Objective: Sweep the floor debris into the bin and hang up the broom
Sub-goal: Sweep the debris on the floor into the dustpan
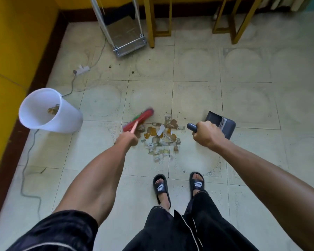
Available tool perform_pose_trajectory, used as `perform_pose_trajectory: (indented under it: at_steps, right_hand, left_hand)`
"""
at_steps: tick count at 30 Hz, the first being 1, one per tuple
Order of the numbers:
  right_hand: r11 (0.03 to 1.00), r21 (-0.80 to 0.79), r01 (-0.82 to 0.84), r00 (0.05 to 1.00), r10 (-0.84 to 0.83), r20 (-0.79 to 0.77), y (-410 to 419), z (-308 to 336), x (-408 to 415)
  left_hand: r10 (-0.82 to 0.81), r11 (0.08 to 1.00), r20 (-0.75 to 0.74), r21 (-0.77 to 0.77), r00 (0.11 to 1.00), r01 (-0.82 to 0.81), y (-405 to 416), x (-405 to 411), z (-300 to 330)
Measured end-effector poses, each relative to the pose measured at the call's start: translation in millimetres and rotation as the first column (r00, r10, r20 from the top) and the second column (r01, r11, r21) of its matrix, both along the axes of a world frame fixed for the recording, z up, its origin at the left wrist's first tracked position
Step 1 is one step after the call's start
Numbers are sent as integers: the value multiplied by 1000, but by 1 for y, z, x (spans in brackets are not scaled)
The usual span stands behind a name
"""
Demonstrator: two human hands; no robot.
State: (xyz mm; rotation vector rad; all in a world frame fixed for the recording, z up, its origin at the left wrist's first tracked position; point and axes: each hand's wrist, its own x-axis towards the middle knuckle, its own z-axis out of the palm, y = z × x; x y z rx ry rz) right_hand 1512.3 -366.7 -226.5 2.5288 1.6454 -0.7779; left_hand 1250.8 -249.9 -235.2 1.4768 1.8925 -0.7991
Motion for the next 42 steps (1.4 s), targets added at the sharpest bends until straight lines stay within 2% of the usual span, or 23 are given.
perform_pose_trajectory:
  at_steps: [4,8,11,16,25,32,38,42]
  right_hand:
    - [1000,-8,-17,999,17,-40,-4,-3,14]
    - [996,1,-91,993,90,-70,0,3,42]
    - [985,-10,-174,979,171,-111,-1,12,72]
    - [967,-15,-254,955,249,-160,-7,23,108]
    - [958,-2,-287,932,278,-231,-3,32,116]
    - [966,-22,-256,939,243,-242,-1,31,115]
    - [971,-39,-235,942,218,-254,2,31,108]
    - [975,-39,-220,946,203,-251,7,37,106]
  left_hand:
    - [14,999,15,-41,1000,-13,-32,7,0]
    - [236,963,80,-150,968,-222,-47,46,19]
    - [306,935,94,-216,947,-281,-58,81,41]
    - [371,920,99,-174,923,-351,-69,114,67]
    - [285,958,27,-37,958,-284,-46,122,132]
    - [233,965,-67,-105,970,-239,-19,91,181]
    - [191,977,-128,-71,973,-201,3,72,213]
    - [69,998,-171,12,983,-68,14,89,209]
